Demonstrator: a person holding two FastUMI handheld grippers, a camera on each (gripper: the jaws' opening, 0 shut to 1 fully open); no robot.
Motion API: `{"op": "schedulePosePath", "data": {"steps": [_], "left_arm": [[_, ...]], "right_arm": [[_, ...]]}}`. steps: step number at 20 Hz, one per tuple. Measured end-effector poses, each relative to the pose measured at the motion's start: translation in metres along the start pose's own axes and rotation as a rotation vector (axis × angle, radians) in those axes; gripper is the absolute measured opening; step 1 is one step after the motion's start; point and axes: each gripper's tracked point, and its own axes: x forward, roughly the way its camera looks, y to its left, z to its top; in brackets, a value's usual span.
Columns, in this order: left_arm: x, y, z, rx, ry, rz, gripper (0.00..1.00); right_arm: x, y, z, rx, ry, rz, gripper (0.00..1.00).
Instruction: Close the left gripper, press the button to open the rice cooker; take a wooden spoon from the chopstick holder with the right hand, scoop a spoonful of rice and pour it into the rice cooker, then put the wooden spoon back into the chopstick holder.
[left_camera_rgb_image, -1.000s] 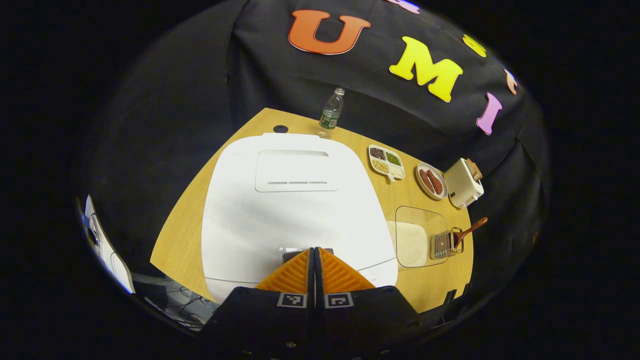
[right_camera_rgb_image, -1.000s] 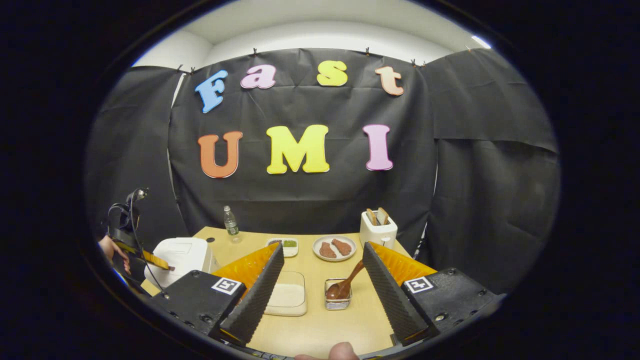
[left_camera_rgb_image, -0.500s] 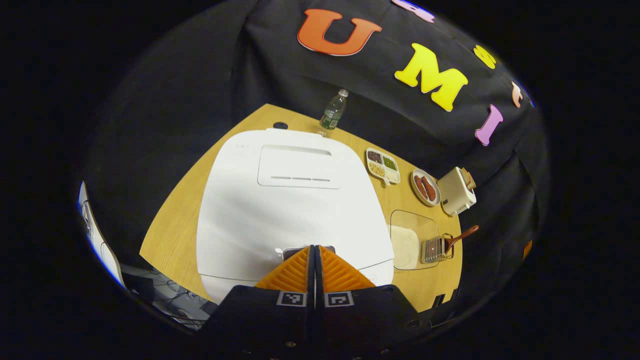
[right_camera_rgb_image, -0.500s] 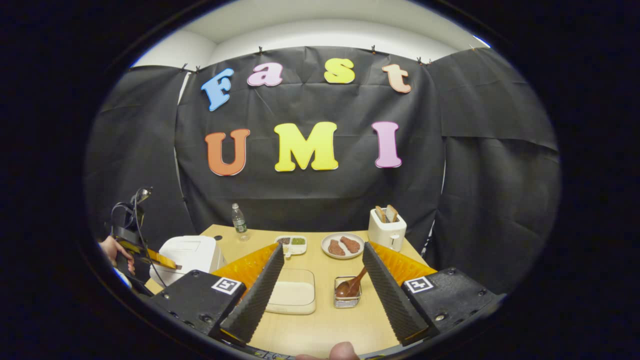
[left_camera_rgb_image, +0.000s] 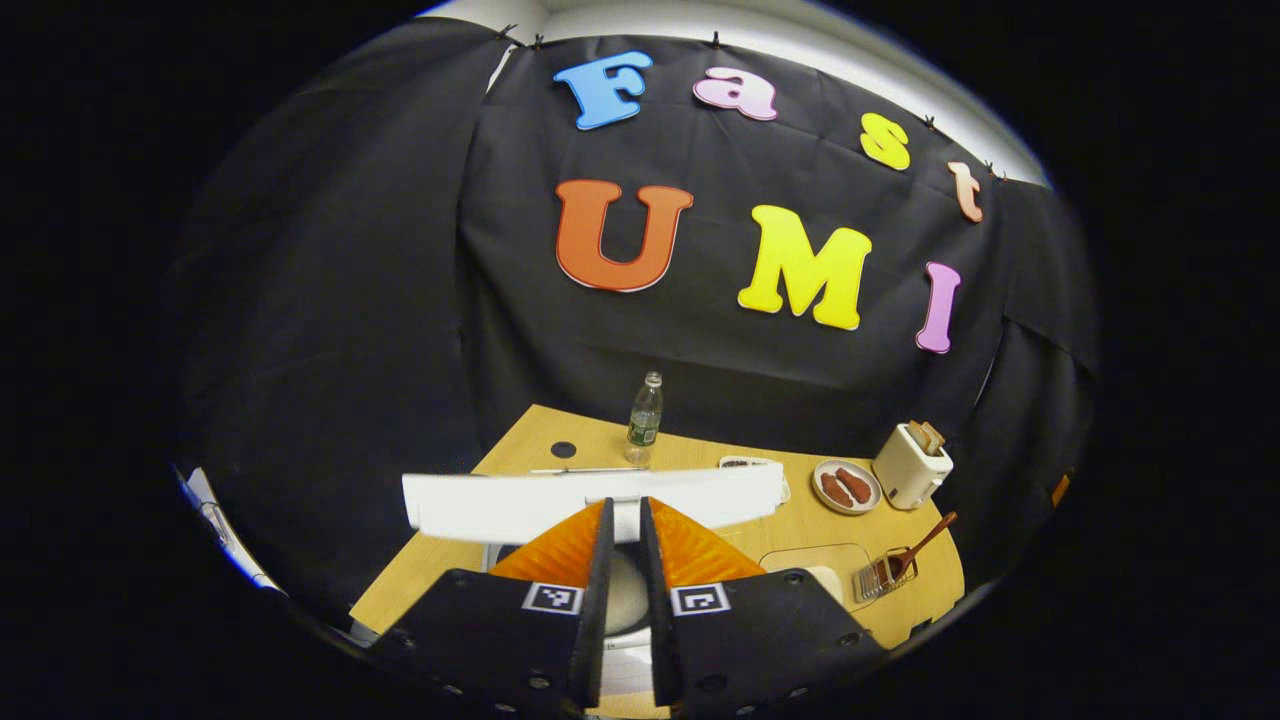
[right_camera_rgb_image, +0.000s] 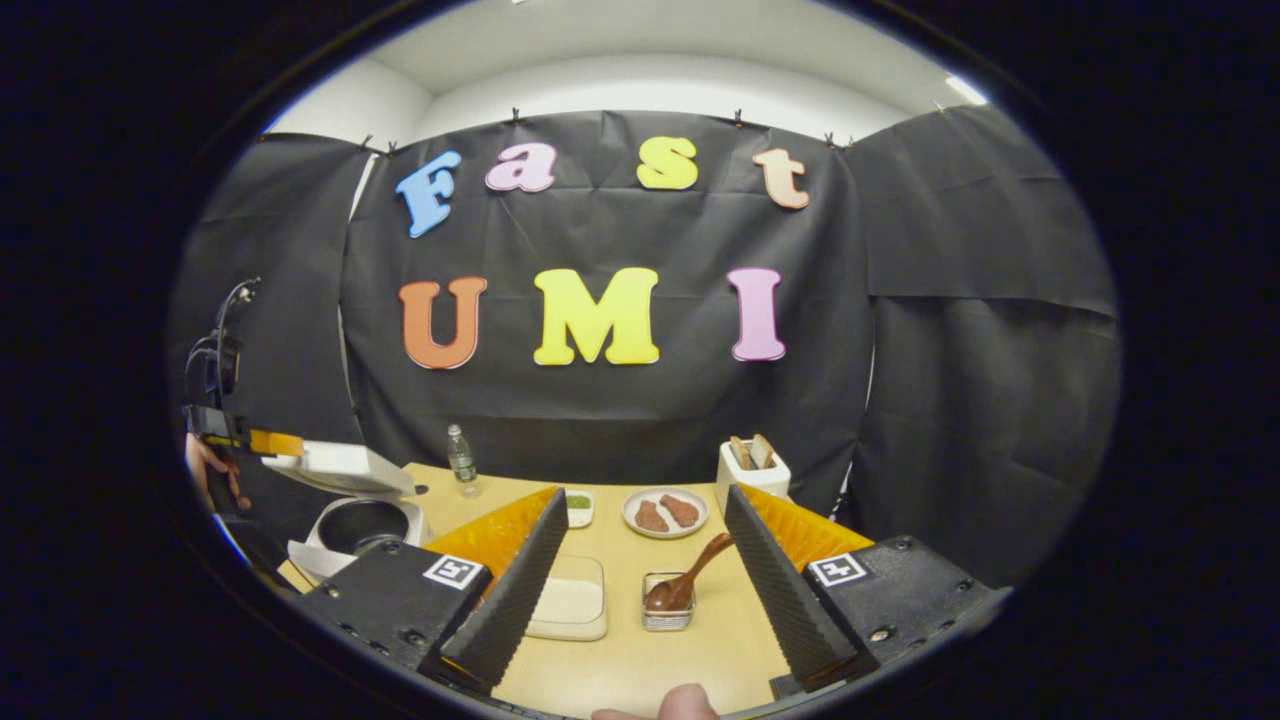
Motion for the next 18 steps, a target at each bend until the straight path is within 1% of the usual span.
{"op": "schedulePosePath", "data": {"steps": [2, 3, 5, 6, 7, 8, 9, 10, 12, 18], "left_arm": [[-0.006, -0.005, 0.015, 0.003, -0.054, -0.001, 0.28], [-0.011, -0.008, 0.018, 0.014, -0.077, -0.001, 0.29], [-0.022, -0.012, 0.021, 0.039, -0.103, 0.003, 0.53], [-0.030, -0.014, 0.023, 0.046, -0.120, 0.012, 0.62], [-0.039, -0.017, 0.028, 0.050, -0.142, 0.013, 0.82], [-0.046, -0.020, 0.032, 0.052, -0.162, 0.015, 0.91], [-0.053, -0.022, 0.034, 0.054, -0.183, 0.022, 0.95], [-0.060, -0.024, 0.037, 0.059, -0.201, 0.030, 0.98], [-0.076, -0.029, 0.040, 0.071, -0.233, 0.043, 0.95], [-0.118, -0.048, 0.041, 0.062, -0.290, 0.081, 0.94]], "right_arm": [[0.001, -0.004, 0.003, -0.012, -0.006, -0.001, 0.99], [0.000, -0.006, 0.006, -0.014, -0.014, -0.004, 0.99], [0.000, -0.008, 0.006, -0.009, -0.016, 0.004, 1.00], [-0.001, -0.009, 0.004, -0.006, -0.013, 0.009, 0.99], [-0.001, -0.011, 0.002, -0.002, -0.007, 0.013, 0.99], [0.000, -0.015, 0.000, 0.000, -0.001, 0.016, 1.00], [0.000, -0.020, -0.003, 0.002, 0.004, 0.015, 1.00], [0.002, -0.024, -0.005, 0.005, 0.009, 0.014, 1.00], [0.006, -0.031, -0.014, 0.009, 0.022, 0.021, 1.00], [0.034, -0.044, -0.052, 0.040, 0.080, 0.070, 0.99]]}}
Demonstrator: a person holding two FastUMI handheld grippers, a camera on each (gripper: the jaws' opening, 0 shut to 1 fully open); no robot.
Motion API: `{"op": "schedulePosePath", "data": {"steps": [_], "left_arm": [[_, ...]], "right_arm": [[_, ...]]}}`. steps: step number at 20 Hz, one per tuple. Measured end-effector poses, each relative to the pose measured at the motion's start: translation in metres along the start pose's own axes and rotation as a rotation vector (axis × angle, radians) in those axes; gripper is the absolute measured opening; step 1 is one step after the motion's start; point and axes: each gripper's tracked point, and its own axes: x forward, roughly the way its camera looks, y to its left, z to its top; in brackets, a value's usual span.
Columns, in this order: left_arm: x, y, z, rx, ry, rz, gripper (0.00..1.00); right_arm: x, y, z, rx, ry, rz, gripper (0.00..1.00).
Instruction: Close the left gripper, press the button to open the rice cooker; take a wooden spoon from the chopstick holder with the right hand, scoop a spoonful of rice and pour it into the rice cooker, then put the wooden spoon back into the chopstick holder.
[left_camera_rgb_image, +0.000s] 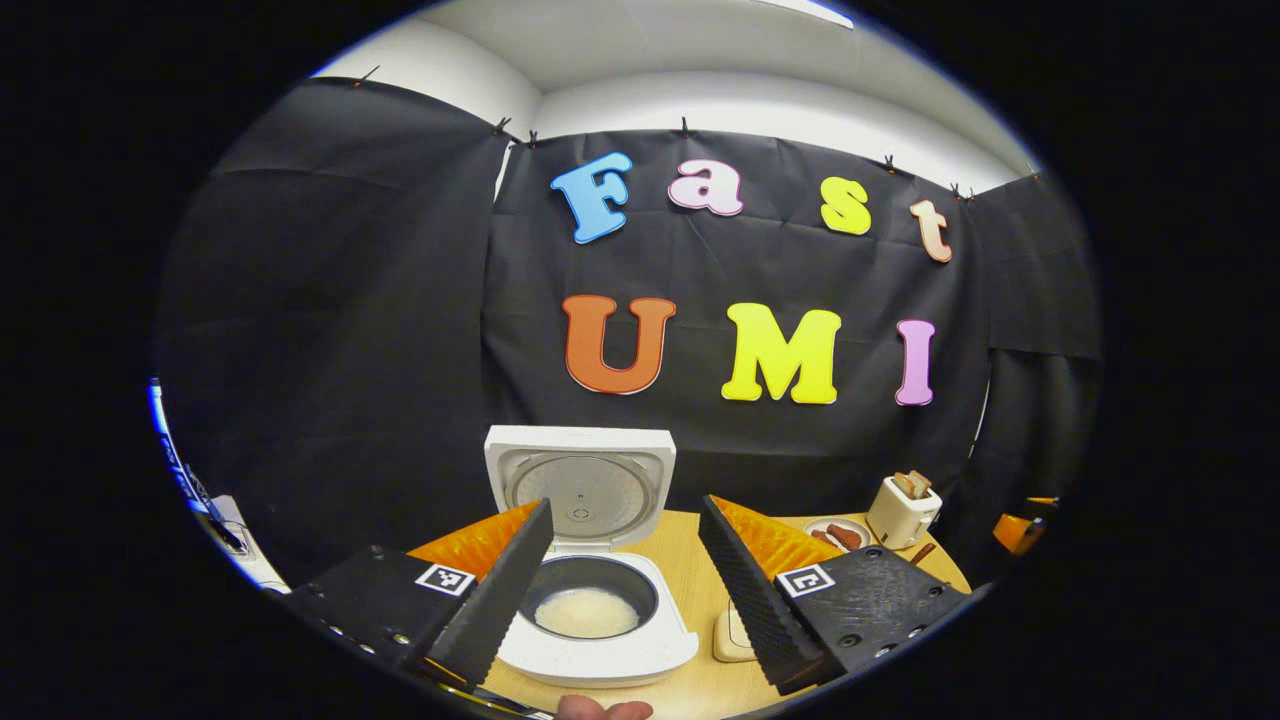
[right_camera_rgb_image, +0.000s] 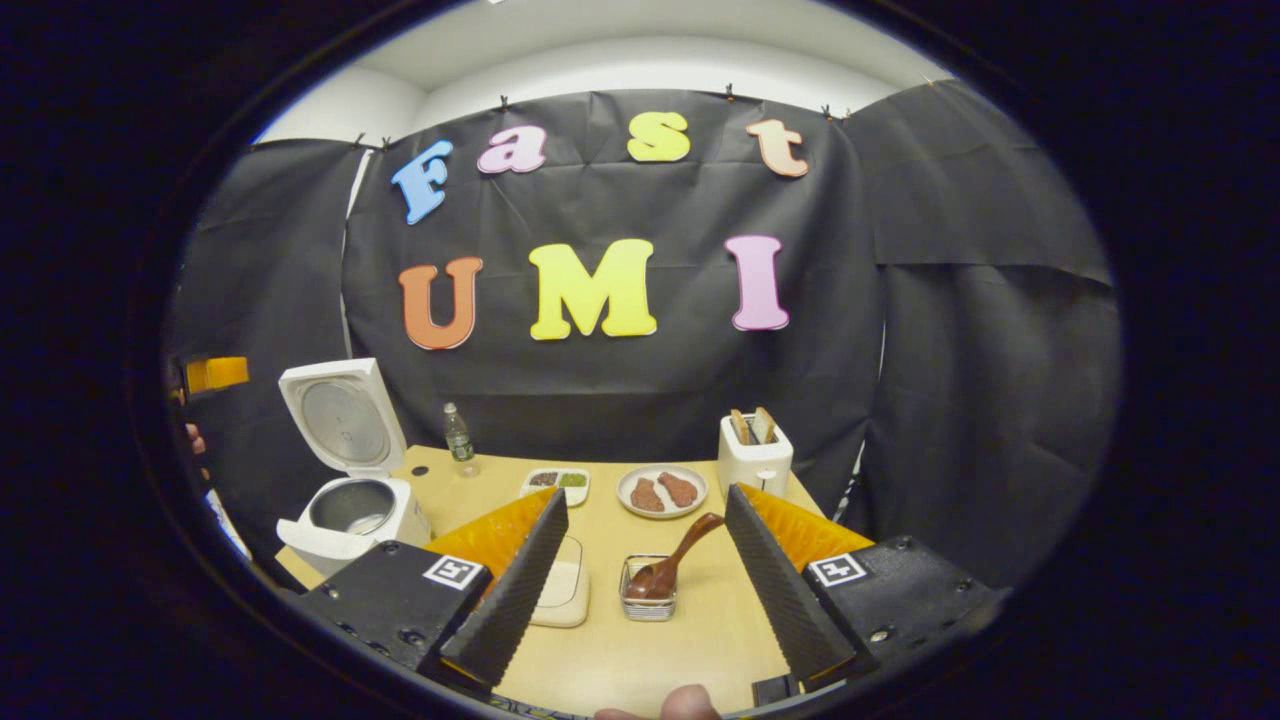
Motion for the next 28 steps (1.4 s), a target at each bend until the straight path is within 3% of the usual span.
{"op": "schedulePosePath", "data": {"steps": [6, 14, 16, 17, 20, 21, 22, 25, 28], "left_arm": [[-0.019, -0.020, -0.003, -0.053, -0.013, 0.050, 0.94], [-0.026, -0.046, -0.021, -0.028, 0.045, 0.102, 0.94], [-0.025, -0.051, -0.025, -0.020, 0.059, 0.111, 0.94], [-0.024, -0.052, -0.028, -0.015, 0.068, 0.113, 0.94], [-0.022, -0.056, -0.036, -0.016, 0.100, 0.121, 0.94], [-0.022, -0.055, -0.038, -0.018, 0.109, 0.125, 0.94], [-0.022, -0.054, -0.041, -0.015, 0.114, 0.131, 0.94], [-0.018, -0.056, -0.048, -0.003, 0.130, 0.125, 0.94], [-0.016, -0.057, -0.046, -0.004, 0.124, 0.110, 0.94]], "right_arm": [[0.064, -0.023, -0.054, 0.036, 0.074, 0.037, 1.00], [0.162, -0.051, -0.142, 0.133, 0.271, 0.090, 0.98], [0.180, -0.052, -0.158, 0.162, 0.315, 0.108, 0.88], [0.189, -0.053, -0.165, 0.176, 0.333, 0.115, 0.90], [0.213, -0.055, -0.180, 0.205, 0.367, 0.126, 0.83], [0.220, -0.056, -0.184, 0.213, 0.379, 0.128, 0.73], [0.225, -0.055, -0.187, 0.227, 0.394, 0.132, 0.77], [0.231, -0.049, -0.188, 0.271, 0.413, 0.157, 0.55], [0.227, -0.049, -0.182, 0.293, 0.404, 0.151, 0.44]]}}
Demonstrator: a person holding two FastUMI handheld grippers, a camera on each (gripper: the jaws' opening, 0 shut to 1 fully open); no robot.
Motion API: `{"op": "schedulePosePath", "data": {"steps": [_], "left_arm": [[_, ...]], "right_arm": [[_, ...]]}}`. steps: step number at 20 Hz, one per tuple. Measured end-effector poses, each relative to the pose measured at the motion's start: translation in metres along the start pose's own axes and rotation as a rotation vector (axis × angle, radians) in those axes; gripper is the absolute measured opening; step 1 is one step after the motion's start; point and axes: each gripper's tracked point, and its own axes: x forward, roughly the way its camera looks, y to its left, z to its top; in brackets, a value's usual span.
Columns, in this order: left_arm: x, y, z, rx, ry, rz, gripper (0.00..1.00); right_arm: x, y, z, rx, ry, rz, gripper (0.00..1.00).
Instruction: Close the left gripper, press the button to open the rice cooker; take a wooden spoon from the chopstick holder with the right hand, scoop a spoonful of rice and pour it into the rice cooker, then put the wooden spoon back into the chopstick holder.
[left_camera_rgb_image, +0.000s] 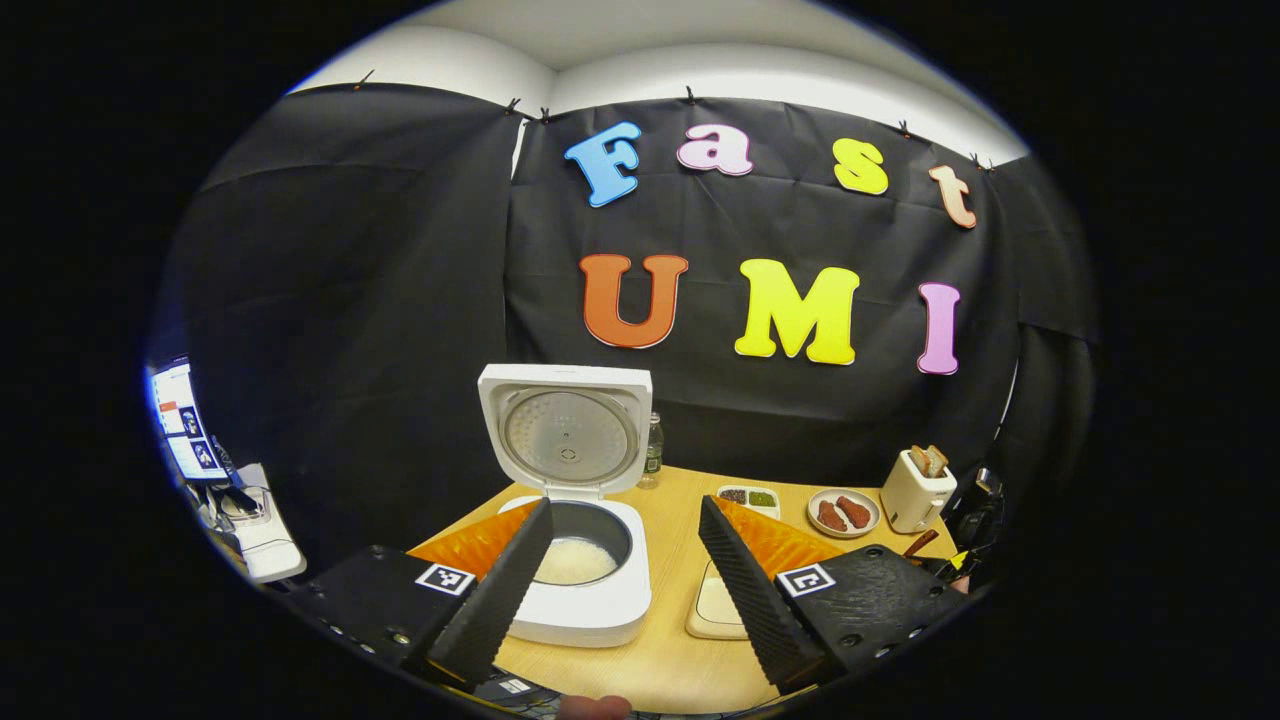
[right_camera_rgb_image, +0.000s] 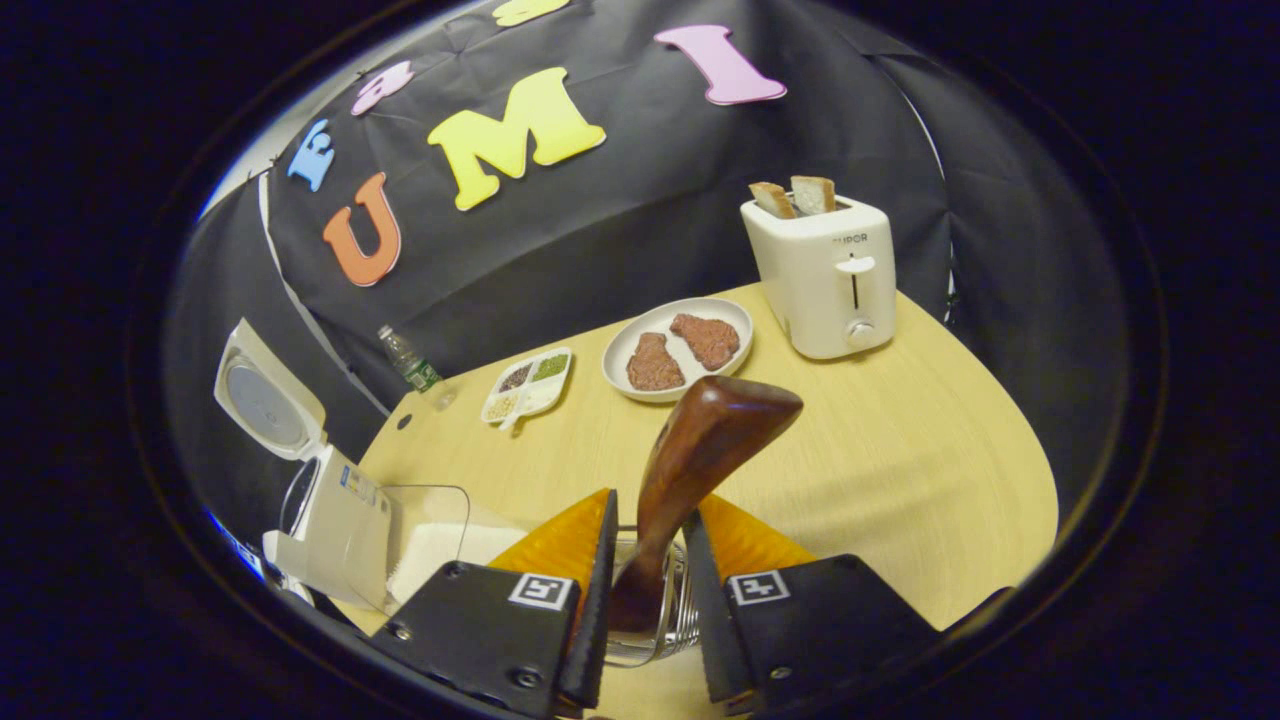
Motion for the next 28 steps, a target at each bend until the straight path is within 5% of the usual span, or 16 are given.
{"op": "schedulePosePath", "data": {"steps": [1, 9, 15, 21, 25, 28], "left_arm": [[0.001, 0.000, 0.001, -0.003, -0.002, -0.004, 0.94], [-0.003, 0.021, 0.004, -0.044, -0.021, -0.012, 0.94], [-0.010, 0.050, 0.014, -0.059, -0.050, -0.013, 0.94], [-0.018, 0.081, 0.011, -0.067, -0.074, -0.012, 0.94], [-0.024, 0.096, 0.010, -0.053, -0.079, -0.016, 0.94], [-0.032, 0.109, 0.007, -0.054, -0.070, -0.009, 0.94]], "right_arm": [[-0.003, 0.000, 0.001, -0.007, -0.004, -0.006, 0.28], [-0.029, 0.010, -0.005, -0.008, -0.004, -0.043, 0.20], [-0.058, 0.040, 0.037, -0.065, -0.111, -0.092, 0.13], [-0.096, 0.133, 0.076, -0.185, -0.219, -0.029, 0.13], [-0.083, 0.194, 0.056, -0.242, -0.208, 0.036, 0.13], [-0.058, 0.207, 0.022, -0.327, -0.187, 0.002, 0.13]]}}
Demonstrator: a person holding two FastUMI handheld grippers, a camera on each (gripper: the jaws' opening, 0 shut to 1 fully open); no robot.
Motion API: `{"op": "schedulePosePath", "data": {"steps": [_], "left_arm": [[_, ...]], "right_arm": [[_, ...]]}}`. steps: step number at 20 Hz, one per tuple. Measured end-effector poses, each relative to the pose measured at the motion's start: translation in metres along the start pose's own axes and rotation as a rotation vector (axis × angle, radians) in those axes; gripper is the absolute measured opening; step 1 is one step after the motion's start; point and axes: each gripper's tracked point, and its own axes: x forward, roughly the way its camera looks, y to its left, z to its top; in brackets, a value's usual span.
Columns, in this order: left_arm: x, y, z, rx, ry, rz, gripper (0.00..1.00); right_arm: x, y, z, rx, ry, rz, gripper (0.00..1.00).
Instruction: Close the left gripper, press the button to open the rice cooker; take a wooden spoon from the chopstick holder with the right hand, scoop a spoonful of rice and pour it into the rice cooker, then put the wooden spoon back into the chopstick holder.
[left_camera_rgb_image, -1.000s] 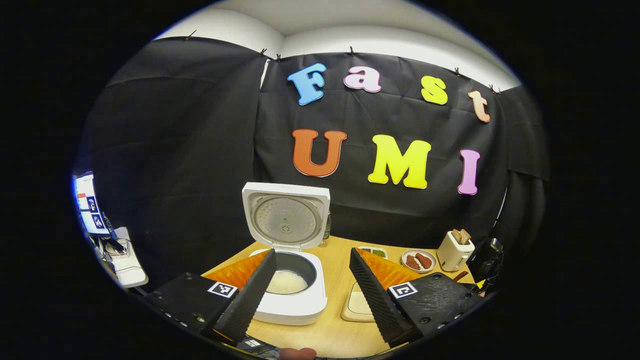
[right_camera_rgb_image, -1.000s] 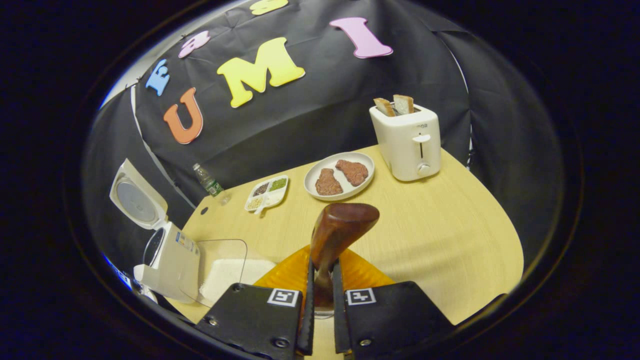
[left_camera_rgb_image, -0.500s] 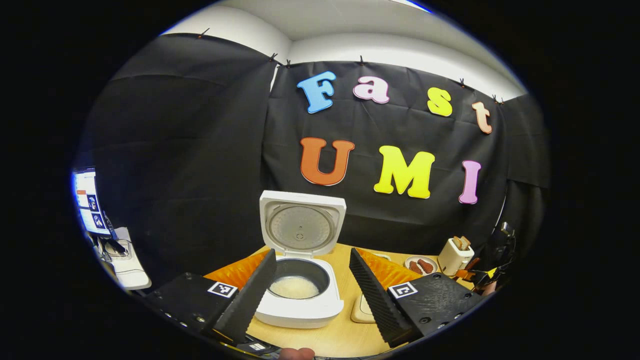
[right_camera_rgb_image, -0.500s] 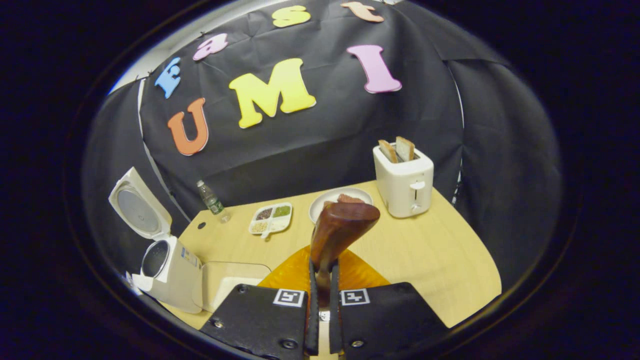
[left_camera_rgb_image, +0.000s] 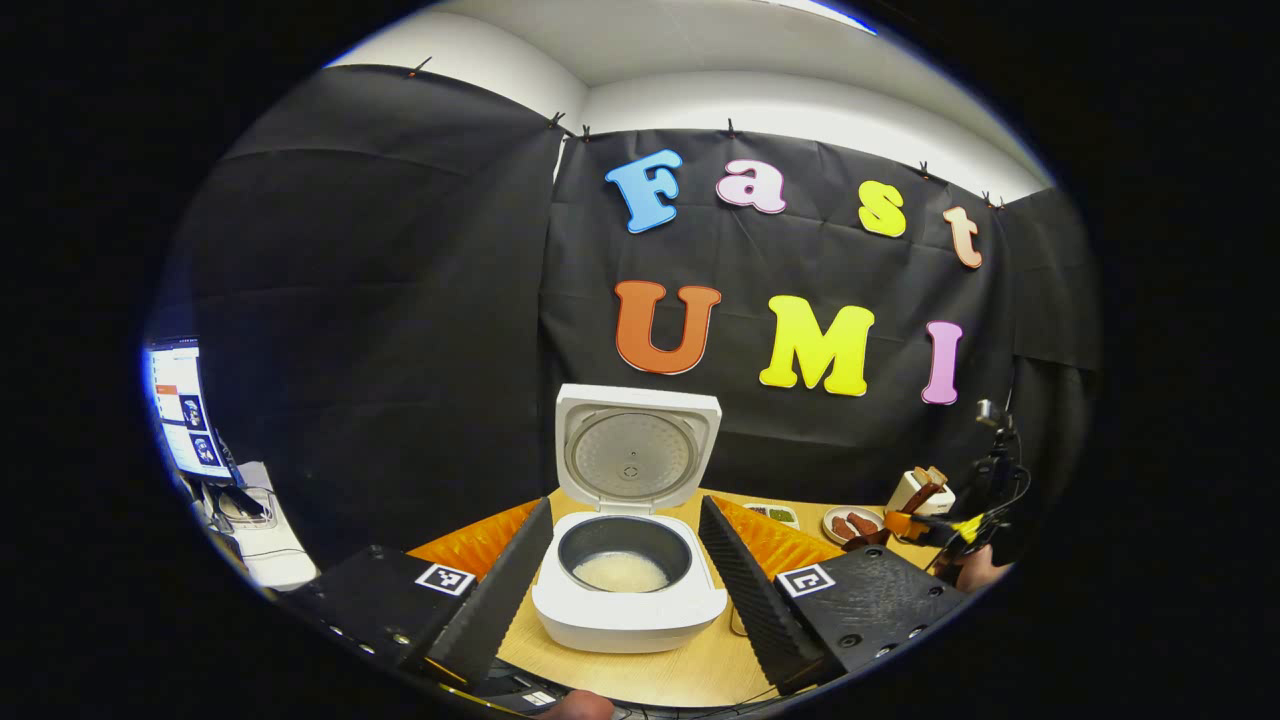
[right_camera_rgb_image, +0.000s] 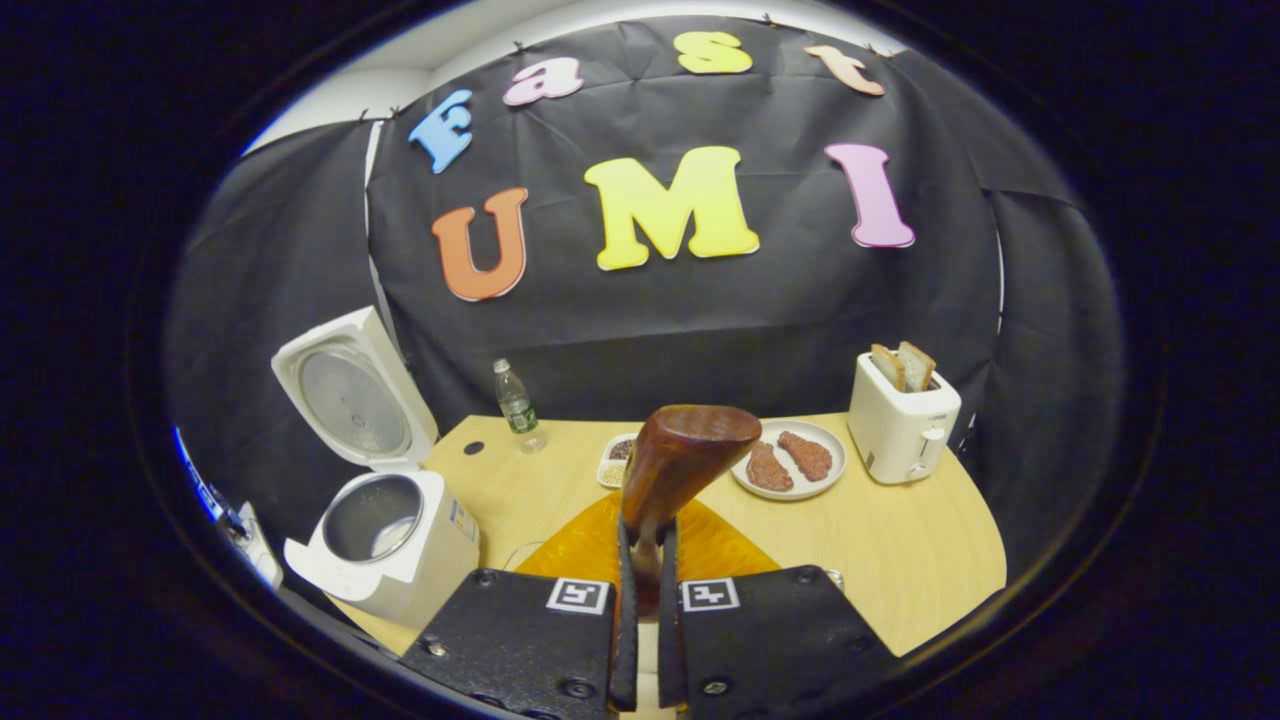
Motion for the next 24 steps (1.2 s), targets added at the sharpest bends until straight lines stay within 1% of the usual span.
{"op": "schedulePosePath", "data": {"steps": [3, 5, 9, 10, 11, 12, 15, 16, 19, 22, 24], "left_arm": [[-0.004, 0.011, -0.003, 0.003, 0.017, 0.014, 0.94], [-0.008, 0.019, -0.008, 0.011, 0.034, 0.019, 0.94], [-0.011, 0.027, -0.022, 0.024, 0.070, 0.020, 0.94], [-0.012, 0.028, -0.024, 0.029, 0.079, 0.021, 0.94], [-0.012, 0.029, -0.027, 0.033, 0.086, 0.019, 0.94], [-0.012, 0.030, -0.028, 0.035, 0.093, 0.019, 0.94], [-0.013, 0.036, -0.033, 0.038, 0.106, 0.028, 0.94], [-0.014, 0.038, -0.034, 0.037, 0.109, 0.031, 0.94], [-0.015, 0.043, -0.036, 0.024, 0.118, 0.047, 0.94], [-0.018, 0.046, -0.037, 0.013, 0.122, 0.061, 0.94], [-0.020, 0.047, -0.037, 0.017, 0.124, 0.068, 0.94]], "right_arm": [[0.022, 0.007, -0.032, -0.161, -0.005, -0.081, 0.13], [0.032, 0.015, -0.053, -0.247, -0.005, -0.106, 0.13], [0.043, 0.019, -0.070, -0.439, -0.035, -0.201, 0.13], [0.047, 0.018, -0.075, -0.464, -0.031, -0.223, 0.13], [0.051, 0.017, -0.082, -0.468, -0.019, -0.228, 0.11], [0.055, 0.015, -0.088, -0.460, -0.005, -0.236, 0.13], [0.060, 0.018, -0.093, -0.409, 0.000, -0.239, 0.13], [0.061, 0.024, -0.097, -0.375, 0.007, -0.219, 0.13], [0.065, 0.050, -0.109, -0.231, 0.048, -0.124, 0.13], [0.066, 0.065, -0.111, -0.112, 0.075, -0.068, 0.13], [0.065, 0.070, -0.111, -0.006, 0.094, -0.038, 0.13]]}}
